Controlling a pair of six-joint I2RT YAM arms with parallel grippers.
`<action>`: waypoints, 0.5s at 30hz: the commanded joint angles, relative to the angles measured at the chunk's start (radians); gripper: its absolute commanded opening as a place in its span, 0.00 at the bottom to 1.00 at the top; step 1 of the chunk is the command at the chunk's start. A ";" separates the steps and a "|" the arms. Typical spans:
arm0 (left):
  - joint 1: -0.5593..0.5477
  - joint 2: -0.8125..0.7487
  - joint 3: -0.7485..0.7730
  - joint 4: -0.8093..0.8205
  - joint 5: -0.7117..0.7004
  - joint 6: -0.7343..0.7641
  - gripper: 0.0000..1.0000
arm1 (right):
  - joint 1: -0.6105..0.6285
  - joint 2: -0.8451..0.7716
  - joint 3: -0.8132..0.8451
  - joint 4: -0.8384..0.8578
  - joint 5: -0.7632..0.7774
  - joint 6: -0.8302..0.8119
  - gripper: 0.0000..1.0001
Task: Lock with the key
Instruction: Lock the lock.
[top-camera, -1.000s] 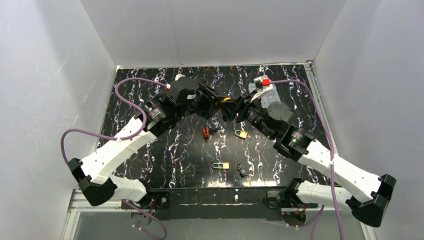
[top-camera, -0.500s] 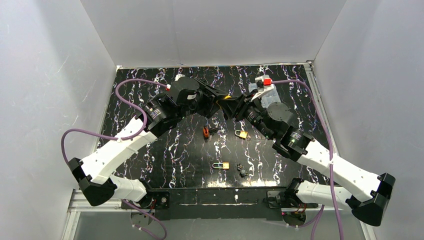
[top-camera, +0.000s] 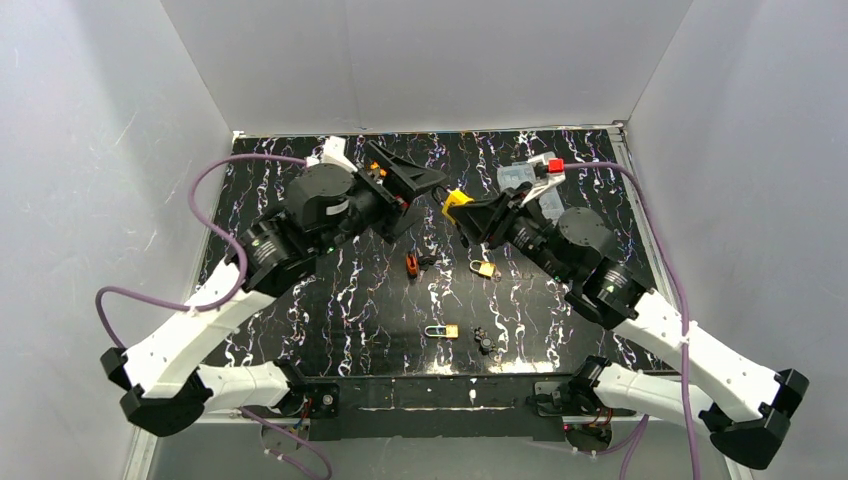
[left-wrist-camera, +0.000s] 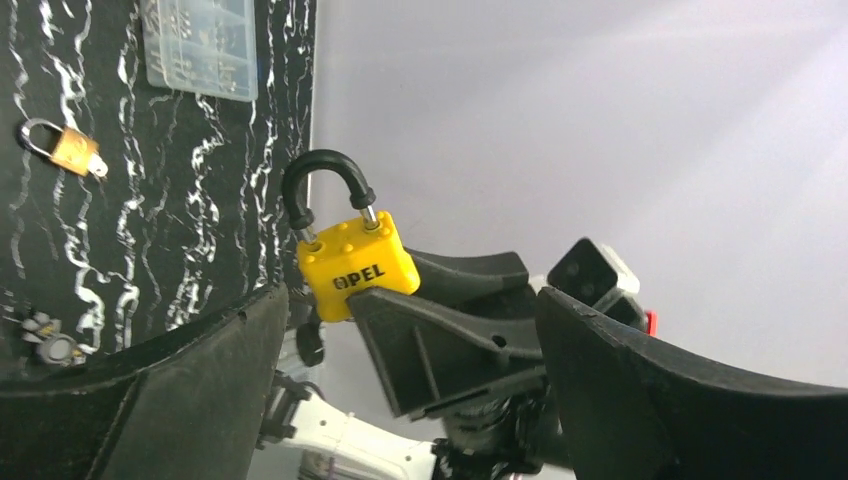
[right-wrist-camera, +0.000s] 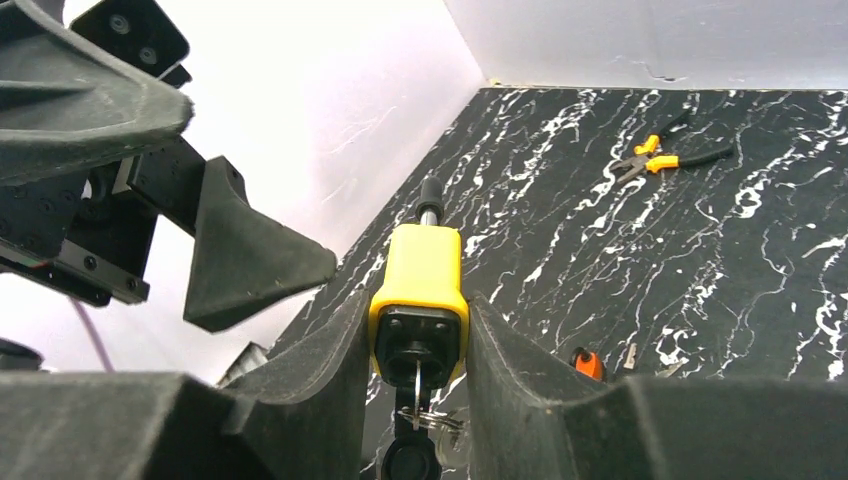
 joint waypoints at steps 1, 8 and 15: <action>-0.004 -0.082 -0.003 -0.063 -0.052 0.232 0.93 | -0.071 -0.065 0.025 0.051 -0.220 0.049 0.01; 0.003 -0.095 0.129 -0.236 -0.034 0.599 0.85 | -0.239 -0.072 0.038 0.083 -0.619 0.167 0.01; 0.005 -0.053 0.252 -0.324 0.193 0.862 0.77 | -0.361 -0.030 0.035 0.271 -0.981 0.358 0.01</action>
